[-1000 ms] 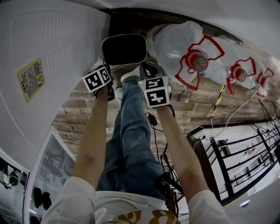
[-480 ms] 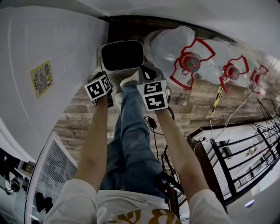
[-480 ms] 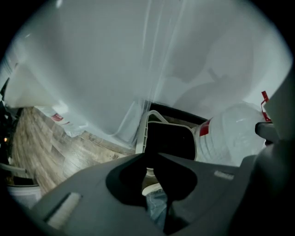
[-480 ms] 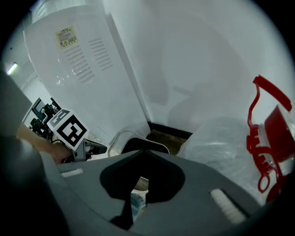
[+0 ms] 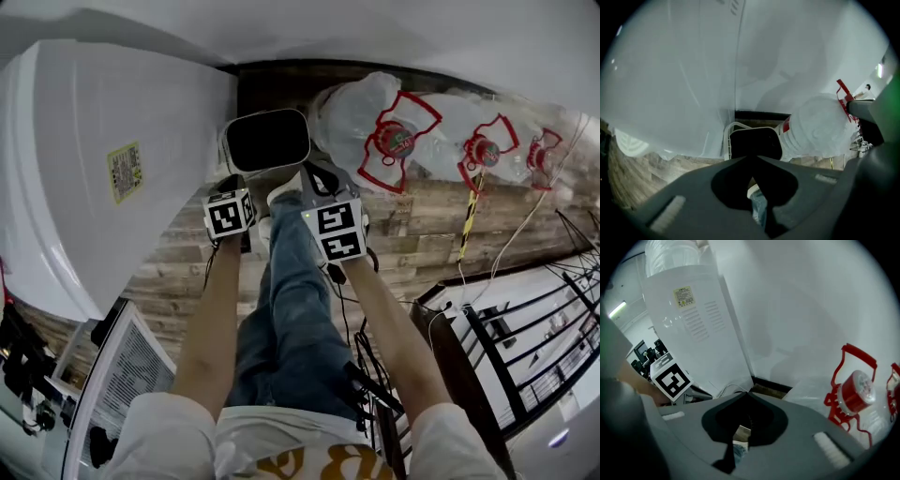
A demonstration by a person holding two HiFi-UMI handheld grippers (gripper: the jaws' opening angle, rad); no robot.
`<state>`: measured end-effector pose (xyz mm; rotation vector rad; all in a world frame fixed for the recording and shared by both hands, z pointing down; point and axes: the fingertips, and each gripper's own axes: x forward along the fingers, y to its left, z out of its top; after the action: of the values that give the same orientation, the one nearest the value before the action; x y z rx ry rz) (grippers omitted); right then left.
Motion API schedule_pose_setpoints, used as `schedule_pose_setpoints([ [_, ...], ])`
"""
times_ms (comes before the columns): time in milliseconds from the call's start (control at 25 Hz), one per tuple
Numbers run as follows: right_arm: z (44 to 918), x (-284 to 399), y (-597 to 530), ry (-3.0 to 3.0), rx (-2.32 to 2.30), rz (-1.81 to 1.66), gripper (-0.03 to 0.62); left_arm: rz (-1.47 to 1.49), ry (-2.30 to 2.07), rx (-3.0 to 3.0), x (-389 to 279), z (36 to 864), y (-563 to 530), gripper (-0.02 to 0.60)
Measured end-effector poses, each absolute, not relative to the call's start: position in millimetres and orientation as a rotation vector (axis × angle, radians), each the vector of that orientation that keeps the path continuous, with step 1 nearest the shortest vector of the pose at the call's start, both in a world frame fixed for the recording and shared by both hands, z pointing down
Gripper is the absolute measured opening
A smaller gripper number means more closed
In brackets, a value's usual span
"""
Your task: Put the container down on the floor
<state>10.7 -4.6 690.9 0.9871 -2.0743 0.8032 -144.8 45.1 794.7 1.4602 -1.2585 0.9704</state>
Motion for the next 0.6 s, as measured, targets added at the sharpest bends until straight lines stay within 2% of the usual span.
schedule_pose_setpoints([
  [600, 604, 19, -3, -2.07, 0.995, 0.73, 0.031, 0.929, -1.242, 1.769, -119, 653, 26, 0.0],
])
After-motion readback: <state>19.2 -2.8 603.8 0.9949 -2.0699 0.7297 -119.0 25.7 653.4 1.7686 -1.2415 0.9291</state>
